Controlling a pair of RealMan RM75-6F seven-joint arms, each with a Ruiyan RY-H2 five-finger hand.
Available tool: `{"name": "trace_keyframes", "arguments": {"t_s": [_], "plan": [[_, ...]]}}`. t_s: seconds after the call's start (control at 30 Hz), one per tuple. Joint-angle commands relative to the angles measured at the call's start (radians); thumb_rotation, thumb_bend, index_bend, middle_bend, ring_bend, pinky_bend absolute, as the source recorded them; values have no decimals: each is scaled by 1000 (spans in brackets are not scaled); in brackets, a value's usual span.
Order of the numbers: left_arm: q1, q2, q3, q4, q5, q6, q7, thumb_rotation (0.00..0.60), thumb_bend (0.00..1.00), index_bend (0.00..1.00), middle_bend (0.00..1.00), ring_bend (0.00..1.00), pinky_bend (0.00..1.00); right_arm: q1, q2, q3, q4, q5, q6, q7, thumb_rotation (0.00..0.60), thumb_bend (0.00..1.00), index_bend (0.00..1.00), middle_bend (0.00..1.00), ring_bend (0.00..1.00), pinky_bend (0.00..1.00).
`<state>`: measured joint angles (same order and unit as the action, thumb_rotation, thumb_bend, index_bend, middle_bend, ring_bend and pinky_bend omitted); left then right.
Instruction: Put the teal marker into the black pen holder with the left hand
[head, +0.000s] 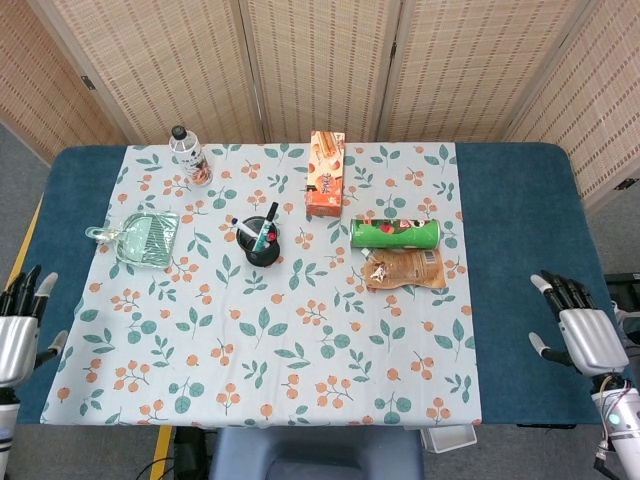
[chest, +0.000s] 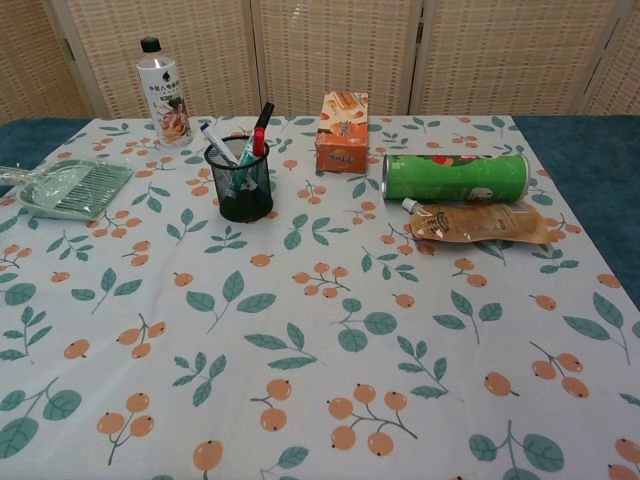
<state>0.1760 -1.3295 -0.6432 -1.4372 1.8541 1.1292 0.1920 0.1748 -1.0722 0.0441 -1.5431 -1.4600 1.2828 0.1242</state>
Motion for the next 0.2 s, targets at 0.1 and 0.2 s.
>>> {"name": "trace_keyframes", "arguments": {"t_s": [0.1,0.2], "plan": [[-7,-24,127,85,-22,146,30,600,281,0,0,0,231,-5,0,-1,-8,-4,14,-13,600,327,35,0,0,0],[-9,-12,167,68,-48,171,73,600,281,0,0,0,231,-5,1,-1,-13,-5,16,-18,600,327,35,0,0,0]]}}
